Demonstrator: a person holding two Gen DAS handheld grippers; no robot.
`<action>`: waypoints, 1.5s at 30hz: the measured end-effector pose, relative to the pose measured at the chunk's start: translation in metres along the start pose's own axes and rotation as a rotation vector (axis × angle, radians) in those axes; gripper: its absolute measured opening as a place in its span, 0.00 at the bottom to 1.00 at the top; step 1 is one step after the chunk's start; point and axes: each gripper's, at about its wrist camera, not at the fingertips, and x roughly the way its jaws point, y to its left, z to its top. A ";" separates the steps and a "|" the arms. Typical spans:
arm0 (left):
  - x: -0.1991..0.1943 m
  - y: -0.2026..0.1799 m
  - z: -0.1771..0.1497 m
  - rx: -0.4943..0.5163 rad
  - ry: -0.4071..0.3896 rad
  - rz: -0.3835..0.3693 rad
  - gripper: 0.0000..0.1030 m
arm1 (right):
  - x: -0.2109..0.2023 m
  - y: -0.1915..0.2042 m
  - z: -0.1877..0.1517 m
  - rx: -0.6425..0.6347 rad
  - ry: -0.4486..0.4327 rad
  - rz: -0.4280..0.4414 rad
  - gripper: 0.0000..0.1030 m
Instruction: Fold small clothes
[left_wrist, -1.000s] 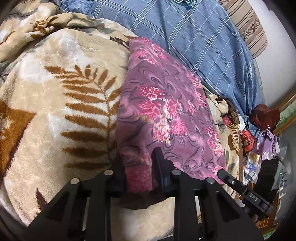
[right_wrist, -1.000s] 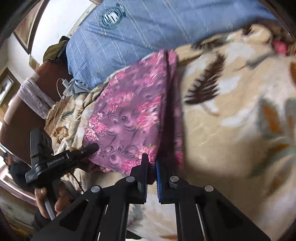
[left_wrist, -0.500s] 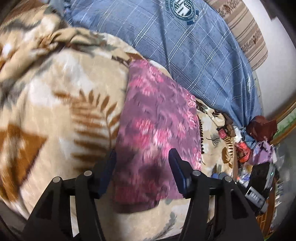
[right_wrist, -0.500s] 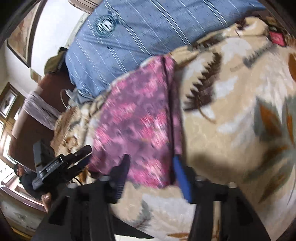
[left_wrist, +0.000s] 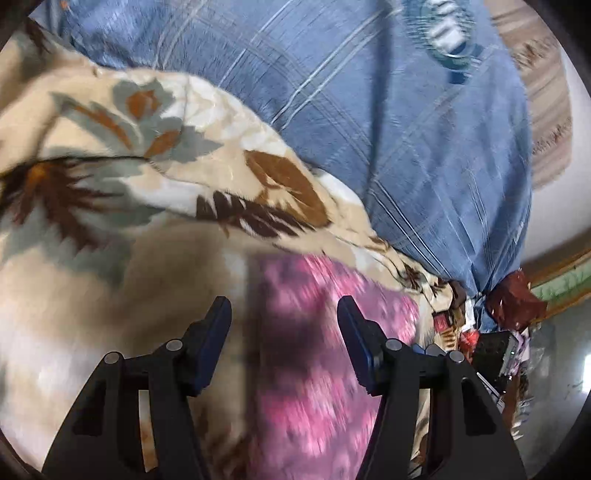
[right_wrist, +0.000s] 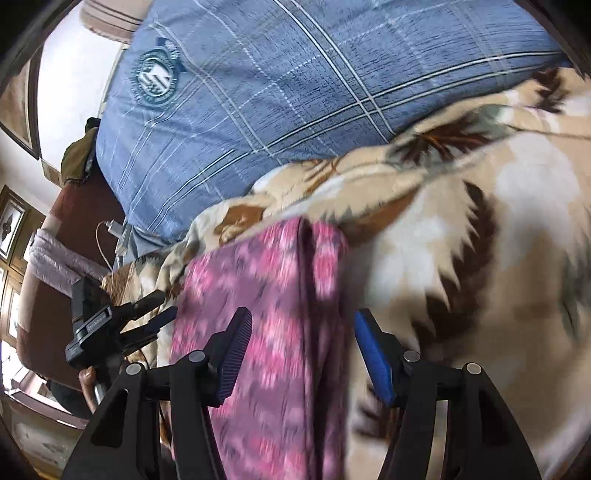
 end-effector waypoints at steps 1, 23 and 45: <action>0.011 0.007 0.005 -0.028 0.014 -0.036 0.57 | 0.008 -0.002 0.008 -0.001 0.012 0.010 0.59; -0.061 -0.079 -0.095 0.370 -0.234 0.341 0.61 | -0.042 0.010 -0.024 0.017 -0.092 -0.044 0.59; -0.199 -0.149 -0.341 0.504 -0.408 0.592 0.74 | -0.180 0.117 -0.257 -0.216 -0.164 -0.197 0.62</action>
